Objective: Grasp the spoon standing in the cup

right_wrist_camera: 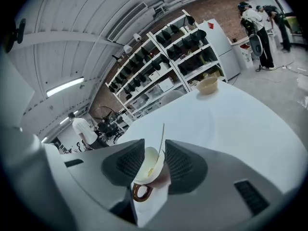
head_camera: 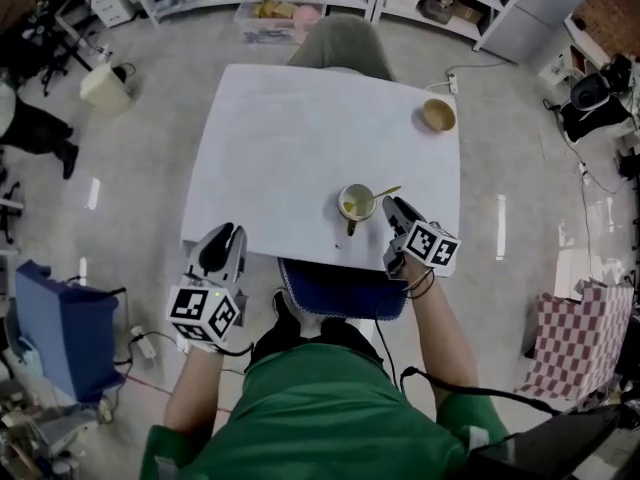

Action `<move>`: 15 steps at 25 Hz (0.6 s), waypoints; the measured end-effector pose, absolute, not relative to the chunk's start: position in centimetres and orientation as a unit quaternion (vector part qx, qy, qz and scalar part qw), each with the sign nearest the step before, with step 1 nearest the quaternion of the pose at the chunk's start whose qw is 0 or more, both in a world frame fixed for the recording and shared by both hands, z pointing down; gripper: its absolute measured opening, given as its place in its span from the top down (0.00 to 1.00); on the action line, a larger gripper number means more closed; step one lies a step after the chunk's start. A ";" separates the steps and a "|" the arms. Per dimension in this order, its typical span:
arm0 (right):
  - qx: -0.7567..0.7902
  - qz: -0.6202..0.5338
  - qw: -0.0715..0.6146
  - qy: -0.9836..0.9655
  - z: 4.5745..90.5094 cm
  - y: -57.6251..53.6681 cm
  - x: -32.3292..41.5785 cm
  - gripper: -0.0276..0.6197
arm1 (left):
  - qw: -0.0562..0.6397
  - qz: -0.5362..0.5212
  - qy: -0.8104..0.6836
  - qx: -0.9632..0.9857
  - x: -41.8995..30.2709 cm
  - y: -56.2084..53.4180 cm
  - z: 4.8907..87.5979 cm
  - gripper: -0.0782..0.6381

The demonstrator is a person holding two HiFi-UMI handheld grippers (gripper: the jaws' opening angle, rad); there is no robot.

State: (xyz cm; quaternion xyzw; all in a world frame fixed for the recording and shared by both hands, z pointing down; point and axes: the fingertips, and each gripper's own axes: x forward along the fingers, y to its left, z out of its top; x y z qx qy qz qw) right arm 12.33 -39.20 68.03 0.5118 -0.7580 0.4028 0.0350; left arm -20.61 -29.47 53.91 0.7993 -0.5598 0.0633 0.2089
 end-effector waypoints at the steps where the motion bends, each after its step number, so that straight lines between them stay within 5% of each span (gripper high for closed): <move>1: 0.510 0.405 0.035 -0.758 68.3 -39.7 12.2 0.73 | 0.210 0.062 -0.564 0.796 -20.9 -29.4 54.0 0.78; 9: 0.512 0.413 0.041 -0.752 70.0 -41.4 12.0 0.75 | 0.218 0.058 -0.596 0.771 -23.2 -27.7 54.5 0.78; 15: 0.522 0.399 0.018 -0.754 68.5 -41.8 11.8 0.91 | 0.221 0.055 -0.598 0.768 -23.8 -27.7 54.2 0.78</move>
